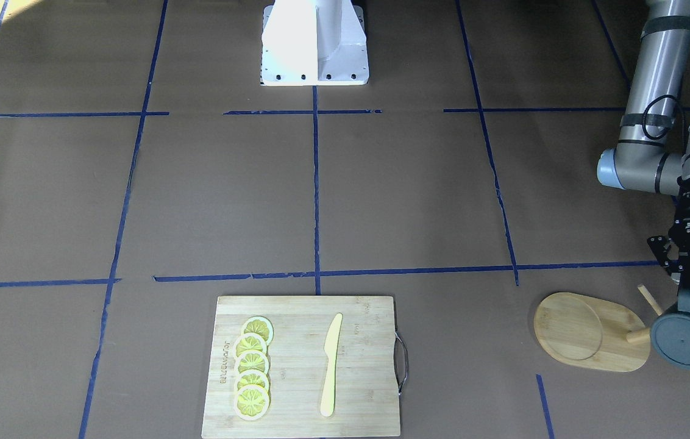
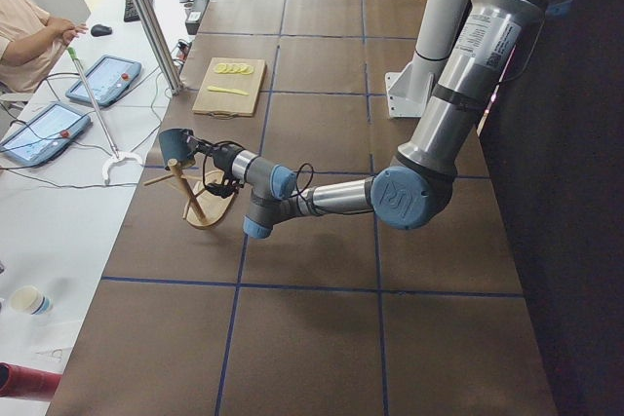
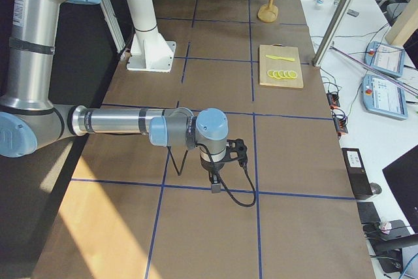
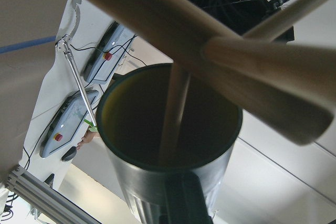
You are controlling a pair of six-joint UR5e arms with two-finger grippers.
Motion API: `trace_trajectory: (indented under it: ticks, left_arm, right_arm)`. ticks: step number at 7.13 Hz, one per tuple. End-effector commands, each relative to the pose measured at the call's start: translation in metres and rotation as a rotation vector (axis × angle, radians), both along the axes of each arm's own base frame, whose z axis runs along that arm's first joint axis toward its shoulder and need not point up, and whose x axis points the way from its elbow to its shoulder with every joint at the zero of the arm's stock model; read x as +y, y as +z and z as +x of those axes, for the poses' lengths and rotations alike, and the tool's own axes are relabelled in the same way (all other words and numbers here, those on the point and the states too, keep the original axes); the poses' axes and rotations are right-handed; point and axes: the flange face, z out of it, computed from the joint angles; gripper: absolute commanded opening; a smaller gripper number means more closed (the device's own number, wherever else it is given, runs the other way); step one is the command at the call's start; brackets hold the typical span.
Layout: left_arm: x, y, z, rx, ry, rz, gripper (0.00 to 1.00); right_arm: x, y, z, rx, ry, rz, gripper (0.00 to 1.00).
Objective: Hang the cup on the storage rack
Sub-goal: 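Hook the mug handle onto a wooden rack peg with the left gripper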
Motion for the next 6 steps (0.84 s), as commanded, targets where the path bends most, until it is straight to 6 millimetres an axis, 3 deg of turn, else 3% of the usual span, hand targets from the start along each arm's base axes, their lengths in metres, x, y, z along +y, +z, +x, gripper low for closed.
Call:
trace_trajectory:
  ticks: [1, 5, 6]
  left_arm:
    - [0.003, 0.002, 0.011, -0.004, 0.014, 0.000, 1.00]
    - [0.007, -0.003, 0.004, 0.015, 0.012, 0.028, 1.00]
    - [0.019, 0.007, -0.004, 0.028, 0.011, 0.052, 1.00]
  right_arm:
    - [0.000, 0.000, 0.000, 0.000, 0.000, 0.000, 1.00]
    - [0.000, 0.000, 0.000, -0.002, 0.001, -0.001, 1.00]
    - [0.000, 0.000, 0.000, -0.002, 0.002, -0.002, 1.00]
